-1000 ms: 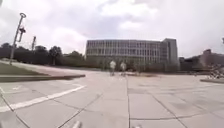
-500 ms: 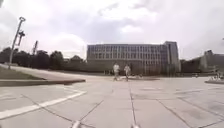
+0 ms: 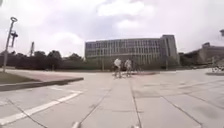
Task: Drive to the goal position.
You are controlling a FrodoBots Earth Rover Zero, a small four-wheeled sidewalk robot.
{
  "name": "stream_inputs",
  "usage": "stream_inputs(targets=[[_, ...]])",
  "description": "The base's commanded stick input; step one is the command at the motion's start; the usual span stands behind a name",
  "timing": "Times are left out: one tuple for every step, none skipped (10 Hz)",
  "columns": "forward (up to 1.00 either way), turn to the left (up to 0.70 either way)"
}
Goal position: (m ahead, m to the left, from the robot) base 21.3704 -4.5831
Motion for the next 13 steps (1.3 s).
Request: stream_inputs(targets=[[0.7,0.0],[0.7,0.0],[0.7,0.0],[0.7,0.0],[0.7,0.0],[0.7,0.0],[0.7,0.0],[0.7,0.0],[0.7,0.0],[0.7,0.0],[0.7,0.0],[0.7,0.0],[0.7,0.0]])
